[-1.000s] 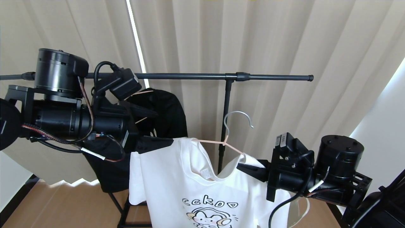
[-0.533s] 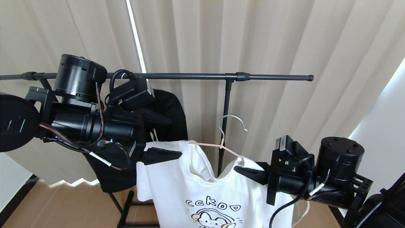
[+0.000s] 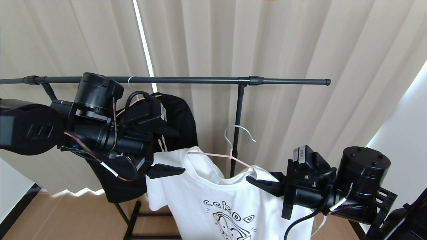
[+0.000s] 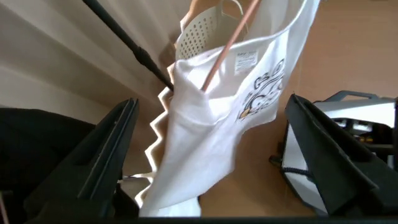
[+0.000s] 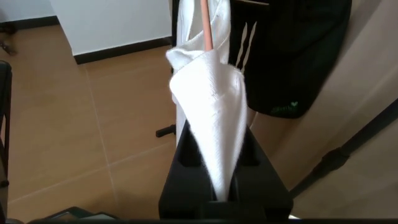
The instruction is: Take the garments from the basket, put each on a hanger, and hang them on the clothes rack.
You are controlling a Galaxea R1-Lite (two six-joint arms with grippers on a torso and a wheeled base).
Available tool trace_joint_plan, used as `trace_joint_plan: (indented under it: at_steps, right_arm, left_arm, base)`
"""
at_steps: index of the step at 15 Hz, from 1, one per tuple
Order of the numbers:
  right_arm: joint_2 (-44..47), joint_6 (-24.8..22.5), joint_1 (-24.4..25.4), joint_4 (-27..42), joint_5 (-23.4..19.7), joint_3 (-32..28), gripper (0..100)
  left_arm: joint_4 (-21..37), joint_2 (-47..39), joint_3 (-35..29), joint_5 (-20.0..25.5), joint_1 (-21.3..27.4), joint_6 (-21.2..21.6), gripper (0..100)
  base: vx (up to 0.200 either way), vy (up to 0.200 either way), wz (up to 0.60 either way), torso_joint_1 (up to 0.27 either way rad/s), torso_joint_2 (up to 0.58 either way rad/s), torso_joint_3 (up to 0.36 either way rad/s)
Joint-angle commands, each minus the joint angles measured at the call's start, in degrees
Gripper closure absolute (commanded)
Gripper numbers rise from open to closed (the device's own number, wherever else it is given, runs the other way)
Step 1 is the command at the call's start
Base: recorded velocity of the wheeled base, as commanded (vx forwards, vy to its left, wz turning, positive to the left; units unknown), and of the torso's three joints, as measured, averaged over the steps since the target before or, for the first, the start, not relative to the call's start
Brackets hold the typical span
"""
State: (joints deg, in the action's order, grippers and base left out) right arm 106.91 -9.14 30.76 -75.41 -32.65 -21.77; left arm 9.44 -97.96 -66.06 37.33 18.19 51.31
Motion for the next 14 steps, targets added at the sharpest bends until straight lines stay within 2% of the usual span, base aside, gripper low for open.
trace_joint_plan:
  at_steps: [1, 5, 8, 10, 14]
  right_arm:
    - [-0.1, -0.1, 0.3, -0.2, 0.0, 0.2, 100]
    - [-1.4, -0.2, 0.3, -0.2, -0.2, 0.3, 100]
    - [-2.0, -0.2, 0.9, -0.3, -0.6, 1.1, 100]
    - [-2.1, -0.2, 1.0, -0.3, -0.8, 1.4, 100]
    - [-2.1, -0.3, 1.2, -0.3, -1.2, 1.5, 100]
  left_arm:
    - [0.0, -1.9, -0.4, 0.0, -2.0, 2.4, 0]
    - [0.1, -1.9, -0.1, 0.1, -3.0, 3.4, 0]
    - [0.3, -2.3, 0.0, 0.6, -1.1, 3.4, 0]
    - [0.3, -3.0, -0.3, 6.4, -0.4, 3.1, 0]
    - [0.3, -5.0, -0.8, 6.6, -0.3, 3.4, 0]
  base:
    - [0.000, 0.000, 0.00, 0.000, 0.00, 0.000]
    - [0.000, 0.000, 0.00, 0.000, 0.00, 0.000]
    - [0.000, 0.000, 0.00, 0.000, 0.00, 0.000]
    - [0.000, 0.000, 0.00, 0.000, 0.00, 0.000]
    - [0.000, 0.000, 0.00, 0.000, 0.00, 0.000]
